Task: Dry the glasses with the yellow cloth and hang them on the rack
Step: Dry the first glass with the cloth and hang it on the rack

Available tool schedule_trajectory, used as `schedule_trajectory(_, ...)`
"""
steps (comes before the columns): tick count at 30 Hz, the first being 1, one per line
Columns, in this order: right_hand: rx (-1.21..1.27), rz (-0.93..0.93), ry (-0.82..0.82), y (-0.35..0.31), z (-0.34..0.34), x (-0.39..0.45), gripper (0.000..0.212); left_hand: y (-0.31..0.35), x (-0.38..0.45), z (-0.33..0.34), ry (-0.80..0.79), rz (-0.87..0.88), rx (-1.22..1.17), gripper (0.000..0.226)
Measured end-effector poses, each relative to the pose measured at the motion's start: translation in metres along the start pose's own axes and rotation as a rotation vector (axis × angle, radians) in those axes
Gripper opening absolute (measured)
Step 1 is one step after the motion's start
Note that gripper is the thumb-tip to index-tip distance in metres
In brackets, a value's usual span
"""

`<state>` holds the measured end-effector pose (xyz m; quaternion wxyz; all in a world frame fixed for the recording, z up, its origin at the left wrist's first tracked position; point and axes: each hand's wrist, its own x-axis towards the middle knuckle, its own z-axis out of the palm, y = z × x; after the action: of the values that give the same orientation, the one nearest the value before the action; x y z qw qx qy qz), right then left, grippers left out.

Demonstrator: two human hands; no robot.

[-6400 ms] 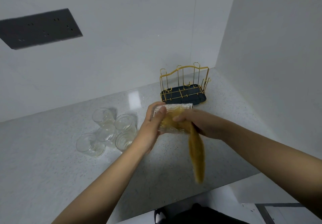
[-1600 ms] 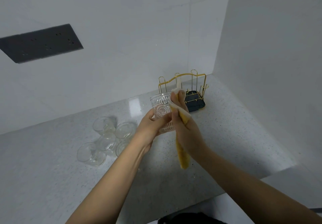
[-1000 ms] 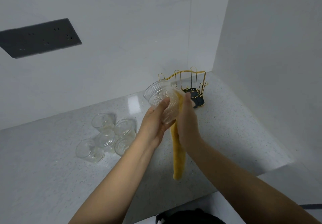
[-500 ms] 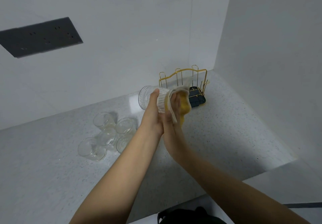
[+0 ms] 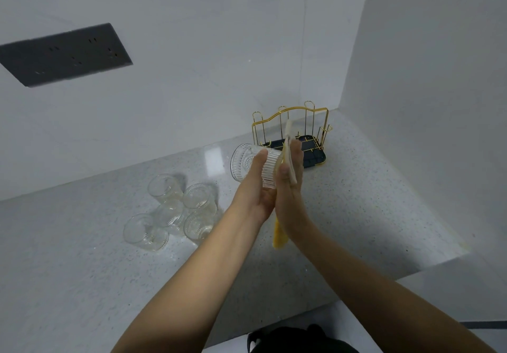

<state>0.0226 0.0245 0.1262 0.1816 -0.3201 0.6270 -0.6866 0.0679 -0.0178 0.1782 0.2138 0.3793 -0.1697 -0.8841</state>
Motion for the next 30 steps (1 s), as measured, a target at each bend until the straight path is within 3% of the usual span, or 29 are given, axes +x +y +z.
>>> schedule_trajectory(3,0.196,0.076,-0.024,-0.009,-0.013,0.02,0.056,-0.004,0.0,0.0,-0.027,0.051,0.15,0.034)
schedule_trajectory(5,0.195,0.119,-0.04,-0.008,-0.015,0.022,0.058,-0.002,-0.001,0.0,-0.007,0.051,0.185,0.032)
schedule_trajectory(8,-0.131,-0.072,-0.053,-0.002,-0.008,0.0,0.073,0.003,0.0,-0.001,-0.004,-0.038,0.082,0.054)
schedule_trajectory(11,-0.463,-0.27,-0.051,-0.005,-0.008,-0.002,0.063,-0.003,0.001,-0.006,-0.062,-0.035,0.195,0.053)
schedule_trajectory(16,-0.004,0.064,0.034,-0.041,-0.021,0.027,0.051,-0.008,0.001,-0.01,-0.135,0.009,0.36,0.043)
schedule_trajectory(20,0.16,0.449,-0.116,-0.057,-0.037,0.035,0.043,-0.001,0.002,-0.019,-0.131,0.029,0.599,0.028)
schedule_trajectory(23,0.247,0.453,-0.236,-0.062,-0.042,0.032,0.042,0.005,0.007,-0.025,-0.102,0.09,0.79,0.052)
schedule_trajectory(27,0.293,0.376,-0.296,-0.063,-0.043,0.029,0.038,0.003,0.006,-0.034,-0.127,0.112,0.868,0.053)
schedule_trajectory(30,0.297,0.346,-0.384,-0.063,-0.043,0.024,0.048,0.005,0.004,-0.036,-0.138,0.152,0.894,0.066)
